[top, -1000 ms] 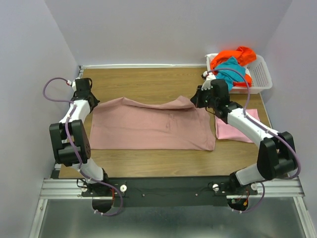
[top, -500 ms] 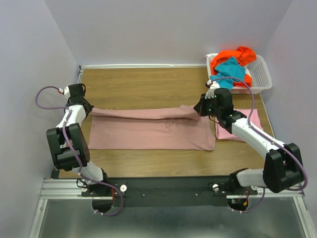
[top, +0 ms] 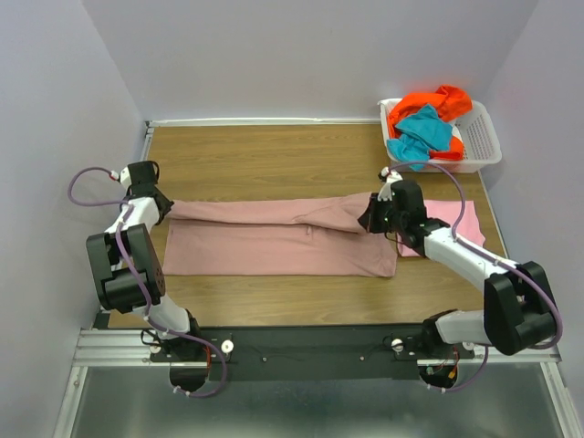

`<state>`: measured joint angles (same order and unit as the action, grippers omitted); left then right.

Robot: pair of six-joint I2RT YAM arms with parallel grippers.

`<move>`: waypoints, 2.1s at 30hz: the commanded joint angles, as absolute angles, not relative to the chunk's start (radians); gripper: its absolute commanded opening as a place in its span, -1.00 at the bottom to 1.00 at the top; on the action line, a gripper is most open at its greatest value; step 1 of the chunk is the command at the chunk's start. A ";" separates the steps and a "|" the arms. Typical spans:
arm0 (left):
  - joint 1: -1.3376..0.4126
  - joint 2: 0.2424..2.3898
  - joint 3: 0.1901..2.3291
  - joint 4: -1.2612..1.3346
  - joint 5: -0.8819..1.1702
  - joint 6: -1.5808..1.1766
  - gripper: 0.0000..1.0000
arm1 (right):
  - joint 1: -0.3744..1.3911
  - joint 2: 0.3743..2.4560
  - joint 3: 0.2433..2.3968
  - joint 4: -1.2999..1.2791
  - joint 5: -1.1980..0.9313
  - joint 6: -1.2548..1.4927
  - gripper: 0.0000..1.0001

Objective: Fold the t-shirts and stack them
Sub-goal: Fold the tshirt

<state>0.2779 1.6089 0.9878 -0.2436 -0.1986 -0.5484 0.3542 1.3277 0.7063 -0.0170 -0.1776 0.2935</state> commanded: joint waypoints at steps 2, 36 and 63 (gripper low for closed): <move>0.288 1.611 0.931 -0.236 -0.219 -0.589 -0.62 | 0.360 1.301 0.615 -0.009 -0.257 0.389 -0.88; -0.028 1.496 0.910 -0.290 -0.132 -0.660 0.97 | 0.396 1.681 0.957 -0.046 -0.419 0.357 0.83; -0.061 1.411 0.834 -0.282 -0.137 -0.667 0.97 | 0.656 1.690 0.893 -0.034 -0.276 0.460 -0.50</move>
<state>-0.0498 1.4403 0.8463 -0.2928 -0.1410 -0.6701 0.6182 1.6989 0.9043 -0.0456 -0.3431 0.4313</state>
